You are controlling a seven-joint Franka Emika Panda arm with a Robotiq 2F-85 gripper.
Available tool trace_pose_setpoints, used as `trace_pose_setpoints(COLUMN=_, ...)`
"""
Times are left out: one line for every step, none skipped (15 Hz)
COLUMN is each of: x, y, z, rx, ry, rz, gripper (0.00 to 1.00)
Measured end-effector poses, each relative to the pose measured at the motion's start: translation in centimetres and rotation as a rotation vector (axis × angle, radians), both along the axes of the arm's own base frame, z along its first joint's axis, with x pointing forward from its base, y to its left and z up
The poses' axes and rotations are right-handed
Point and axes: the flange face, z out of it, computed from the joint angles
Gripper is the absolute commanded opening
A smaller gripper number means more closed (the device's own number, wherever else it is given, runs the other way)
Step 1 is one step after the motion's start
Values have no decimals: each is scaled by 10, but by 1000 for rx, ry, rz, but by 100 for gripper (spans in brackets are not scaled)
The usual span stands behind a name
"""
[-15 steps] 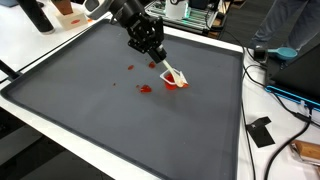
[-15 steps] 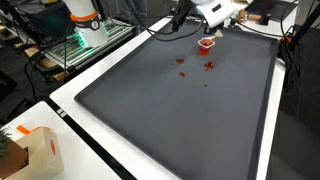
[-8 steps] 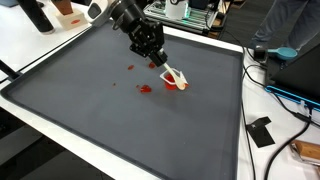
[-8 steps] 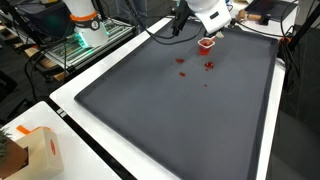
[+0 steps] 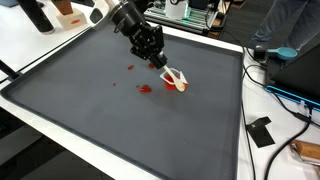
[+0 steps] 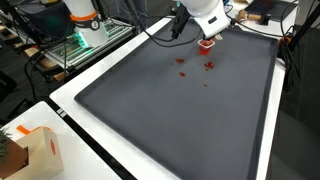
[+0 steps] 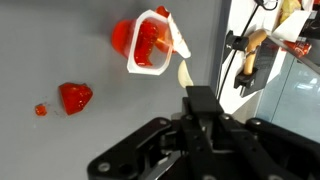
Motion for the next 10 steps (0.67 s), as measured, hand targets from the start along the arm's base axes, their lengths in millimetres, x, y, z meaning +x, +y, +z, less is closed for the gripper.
trace_pose_setpoints(x=0, y=0, z=-1, rx=-2, ry=1, rz=-1, gripper=3)
trace_pose_setpoints(x=0, y=0, z=-2, rx=-3, ry=1, rz=-2, gripper=3)
trace_pose_setpoints(x=0, y=0, z=-3, rx=-5, ry=2, rz=-4, gripper=3)
trace_pose_setpoints(x=-1, y=-1, z=-4, rx=-8, ry=1, rz=-6, gripper=3)
trace_pose_setpoints(x=-1, y=-1, z=-5, rx=-12, ry=0, rz=-10, gripper=3)
trace_pose_setpoints(x=-1, y=-2, z=-5, rx=-16, ry=-1, rz=-14, gripper=3)
trace_pose_setpoints(x=-1, y=-3, z=-5, rx=-19, ry=-3, rz=-16, gripper=3)
trace_pose_setpoints(x=0, y=-3, z=-5, rx=-23, ry=-6, rz=-20, gripper=3)
trace_pose_setpoints(x=0, y=-4, z=-4, rx=-27, ry=-10, rz=-24, gripper=3)
trace_pose_setpoints(x=1, y=-4, z=-4, rx=-32, ry=-14, rz=-27, gripper=3)
